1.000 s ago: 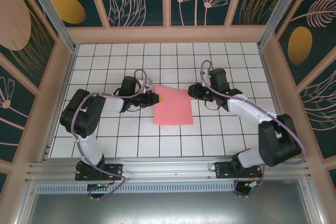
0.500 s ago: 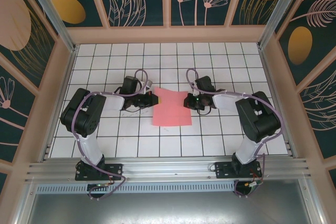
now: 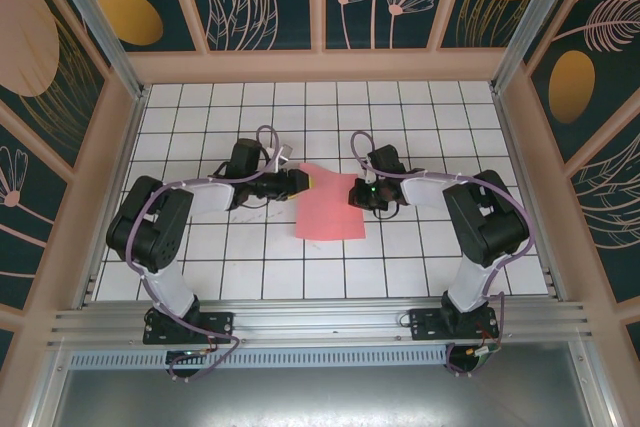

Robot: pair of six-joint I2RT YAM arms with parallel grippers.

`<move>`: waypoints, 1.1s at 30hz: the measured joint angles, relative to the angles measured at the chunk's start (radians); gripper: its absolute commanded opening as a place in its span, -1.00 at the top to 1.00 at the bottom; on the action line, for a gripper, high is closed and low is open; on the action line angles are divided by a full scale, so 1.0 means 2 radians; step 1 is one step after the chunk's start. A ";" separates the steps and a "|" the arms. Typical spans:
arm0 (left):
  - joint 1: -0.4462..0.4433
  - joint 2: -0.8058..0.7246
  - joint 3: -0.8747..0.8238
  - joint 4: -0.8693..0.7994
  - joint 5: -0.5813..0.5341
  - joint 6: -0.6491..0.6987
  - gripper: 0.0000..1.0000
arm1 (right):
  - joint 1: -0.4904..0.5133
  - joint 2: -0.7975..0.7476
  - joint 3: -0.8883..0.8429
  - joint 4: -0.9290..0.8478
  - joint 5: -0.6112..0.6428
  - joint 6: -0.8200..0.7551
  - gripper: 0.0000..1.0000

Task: Fold a paper plane with a square sheet of paper (fold left side to right side)
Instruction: First fold in half a square sheet of paper at the center of the table.

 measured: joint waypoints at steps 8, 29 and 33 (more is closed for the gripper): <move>-0.032 0.034 0.022 0.074 0.029 -0.061 0.03 | 0.000 0.000 -0.005 0.016 -0.012 0.002 0.85; -0.044 0.096 0.039 0.131 0.011 -0.115 0.37 | -0.039 -0.138 -0.066 0.114 -0.102 0.052 0.14; -0.044 0.096 0.039 0.131 0.007 -0.115 0.40 | -0.028 -0.132 -0.087 0.134 -0.135 0.077 0.14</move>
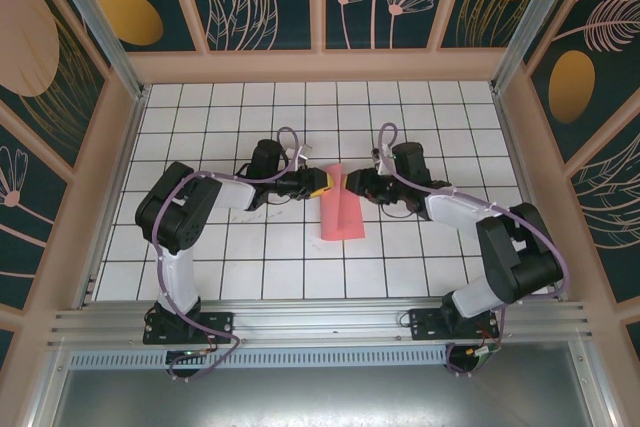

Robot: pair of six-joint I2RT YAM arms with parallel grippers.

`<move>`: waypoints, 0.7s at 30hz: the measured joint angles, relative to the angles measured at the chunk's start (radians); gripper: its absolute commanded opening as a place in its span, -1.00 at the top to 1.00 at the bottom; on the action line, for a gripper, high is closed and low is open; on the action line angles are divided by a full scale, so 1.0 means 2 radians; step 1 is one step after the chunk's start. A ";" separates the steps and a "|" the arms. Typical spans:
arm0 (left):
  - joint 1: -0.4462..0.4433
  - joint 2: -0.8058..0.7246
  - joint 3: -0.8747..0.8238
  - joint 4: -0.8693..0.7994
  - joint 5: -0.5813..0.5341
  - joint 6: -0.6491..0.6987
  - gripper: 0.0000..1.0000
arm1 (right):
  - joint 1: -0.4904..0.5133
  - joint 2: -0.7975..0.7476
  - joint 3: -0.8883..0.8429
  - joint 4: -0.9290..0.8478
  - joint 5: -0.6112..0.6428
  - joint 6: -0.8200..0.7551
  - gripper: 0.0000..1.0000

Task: Fold a paper plane with a square sheet of paper (fold left side to right side)
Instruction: First fold in half a square sheet of paper at the center of the table.

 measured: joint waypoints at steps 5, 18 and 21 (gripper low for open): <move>0.000 0.000 0.000 0.000 -0.002 0.000 0.42 | 0.025 0.025 0.000 0.011 -0.015 0.013 0.21; 0.000 -0.031 0.000 -0.059 -0.037 0.043 0.02 | 0.029 0.042 0.021 -0.038 0.029 -0.005 0.98; 0.000 -0.067 0.000 -0.107 -0.070 0.074 -0.06 | 0.023 0.042 0.023 -0.061 0.055 -0.016 0.96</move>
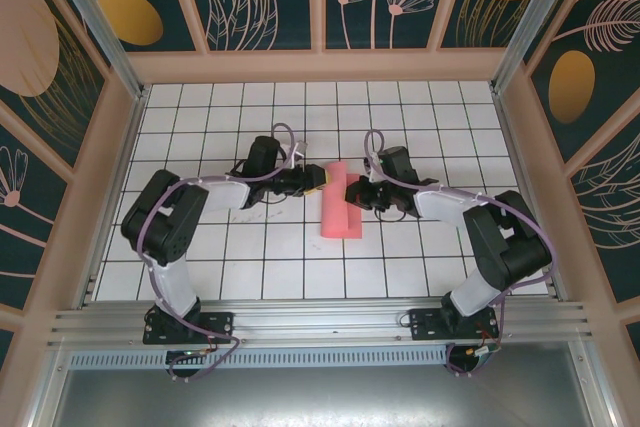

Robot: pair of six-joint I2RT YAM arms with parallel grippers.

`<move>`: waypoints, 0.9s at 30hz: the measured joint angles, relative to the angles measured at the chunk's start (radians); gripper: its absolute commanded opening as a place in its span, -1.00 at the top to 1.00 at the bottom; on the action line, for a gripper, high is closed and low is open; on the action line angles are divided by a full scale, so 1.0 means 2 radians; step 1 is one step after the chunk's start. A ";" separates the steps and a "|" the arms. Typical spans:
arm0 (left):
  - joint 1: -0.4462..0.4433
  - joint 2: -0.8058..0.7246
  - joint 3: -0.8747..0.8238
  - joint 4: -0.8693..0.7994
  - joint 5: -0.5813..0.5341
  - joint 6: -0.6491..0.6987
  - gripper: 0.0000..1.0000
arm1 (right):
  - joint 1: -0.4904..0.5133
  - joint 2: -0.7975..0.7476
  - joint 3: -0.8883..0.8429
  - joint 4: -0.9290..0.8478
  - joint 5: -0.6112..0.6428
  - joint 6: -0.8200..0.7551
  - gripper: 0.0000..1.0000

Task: Fold a paper plane with a square sheet of paper (fold left side to right side)
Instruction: First fold in half a square sheet of paper at the center of the table.

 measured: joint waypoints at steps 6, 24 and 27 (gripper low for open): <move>-0.004 -0.024 0.000 -0.069 -0.051 0.043 -0.17 | -0.004 0.006 0.005 -0.039 0.046 -0.017 0.95; -0.068 0.068 0.114 -0.201 -0.155 0.088 -0.02 | -0.005 0.010 0.005 -0.058 0.073 -0.026 0.87; -0.073 0.079 0.122 -0.214 -0.171 0.094 -0.02 | -0.005 0.010 0.005 -0.061 0.073 -0.027 0.85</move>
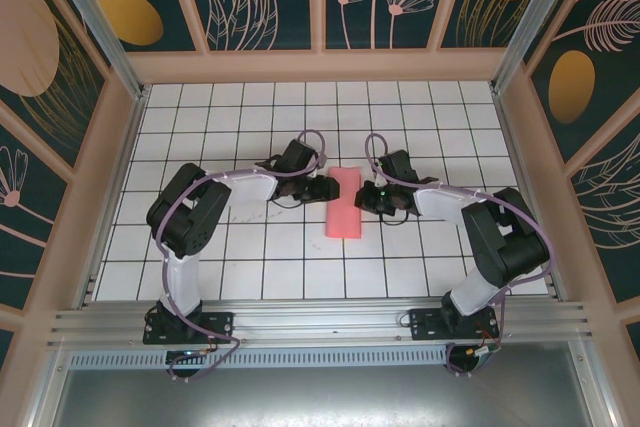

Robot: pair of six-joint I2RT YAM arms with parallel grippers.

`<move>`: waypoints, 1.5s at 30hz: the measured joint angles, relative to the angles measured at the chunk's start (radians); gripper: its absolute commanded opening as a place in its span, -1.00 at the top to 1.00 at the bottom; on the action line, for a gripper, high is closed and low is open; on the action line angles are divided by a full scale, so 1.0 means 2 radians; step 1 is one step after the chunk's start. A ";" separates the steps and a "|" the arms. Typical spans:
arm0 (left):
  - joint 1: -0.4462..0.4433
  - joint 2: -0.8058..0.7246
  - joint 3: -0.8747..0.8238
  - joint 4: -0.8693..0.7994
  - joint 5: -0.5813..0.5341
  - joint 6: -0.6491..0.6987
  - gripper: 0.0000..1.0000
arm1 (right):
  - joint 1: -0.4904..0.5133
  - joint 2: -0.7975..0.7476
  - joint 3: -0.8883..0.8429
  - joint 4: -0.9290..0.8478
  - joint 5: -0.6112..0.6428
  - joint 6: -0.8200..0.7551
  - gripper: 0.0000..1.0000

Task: Fold a paper plane with a square sheet of paper (fold left side to right side)
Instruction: First fold in half a square sheet of paper at the center of the table.

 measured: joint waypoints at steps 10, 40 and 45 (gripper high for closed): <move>-0.005 0.007 0.018 -0.026 -0.021 0.013 0.03 | -0.008 -0.028 -0.004 0.001 0.023 -0.011 0.12; -0.022 0.027 0.066 -0.088 -0.062 0.029 -0.05 | -0.060 -0.174 -0.077 0.040 0.067 0.029 -0.36; -0.022 0.028 0.068 -0.091 -0.062 0.029 -0.05 | -0.060 -0.174 -0.077 0.040 0.061 0.029 -0.36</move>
